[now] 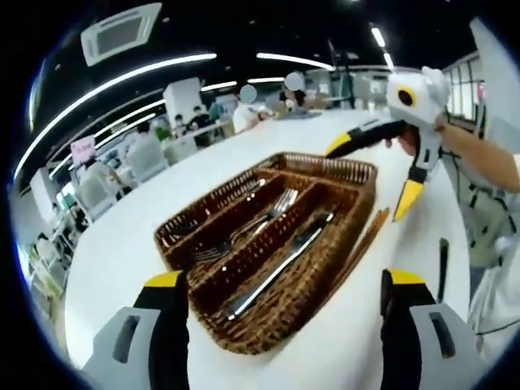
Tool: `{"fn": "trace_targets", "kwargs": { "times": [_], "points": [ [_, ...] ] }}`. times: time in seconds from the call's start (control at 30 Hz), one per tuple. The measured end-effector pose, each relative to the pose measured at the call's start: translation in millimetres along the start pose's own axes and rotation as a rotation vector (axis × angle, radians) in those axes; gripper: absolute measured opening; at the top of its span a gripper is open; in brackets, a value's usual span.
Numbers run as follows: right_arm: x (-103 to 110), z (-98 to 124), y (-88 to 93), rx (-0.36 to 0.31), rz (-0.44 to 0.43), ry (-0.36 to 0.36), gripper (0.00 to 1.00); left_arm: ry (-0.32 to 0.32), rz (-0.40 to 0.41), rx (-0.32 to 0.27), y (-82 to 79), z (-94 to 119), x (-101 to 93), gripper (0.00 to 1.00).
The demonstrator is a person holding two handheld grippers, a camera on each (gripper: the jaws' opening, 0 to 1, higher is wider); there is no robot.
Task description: Arrange the knives, forks, and spoons in their matching storage slots by inserting each utensil handle-first until every utensil is classified and aligned in the correct compartment
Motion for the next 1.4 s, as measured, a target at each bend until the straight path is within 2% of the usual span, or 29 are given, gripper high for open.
{"fn": "trace_targets", "kwargs": {
  "times": [0.4, 0.67, 0.9, 1.1, 1.4],
  "points": [
    [7, 7, 8.2, -0.015, -0.028, 0.011, 0.87, 0.000, 0.003, -0.026, 1.1, 7, -9.8, 1.00],
    [8, 11, 10.5, -0.045, -0.048, 0.011, 0.87, -0.007, 0.034, -0.065, 4.7, 14, -16.1, 1.00],
    [9, 12, 13.7, -0.040, -0.030, 0.014, 0.87, -0.008, 0.041, -0.089, 7.8, 19, -23.3, 1.00],
    [8, 17, 14.2, -0.052, -0.042, 0.015, 0.87, 0.001, 0.049, -0.084, 10.3, 20, -27.5, 1.00],
    [23, 24, 18.3, -0.063, -0.050, 0.002, 0.86, 0.034, 0.063, -0.089, 12.9, 20, -39.8, 1.00]
  ]
}}
Point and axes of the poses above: the point that each gripper's makers call its tool centre point, and the gripper's own axes: z roughly backward along the fingers, x roughly to its left, y roughly out of its underside, the point moved 10 cm from there along z, roughly backward along the fingers, and after that the axes turned 8 degrees about -x, right-handed, at the moved point
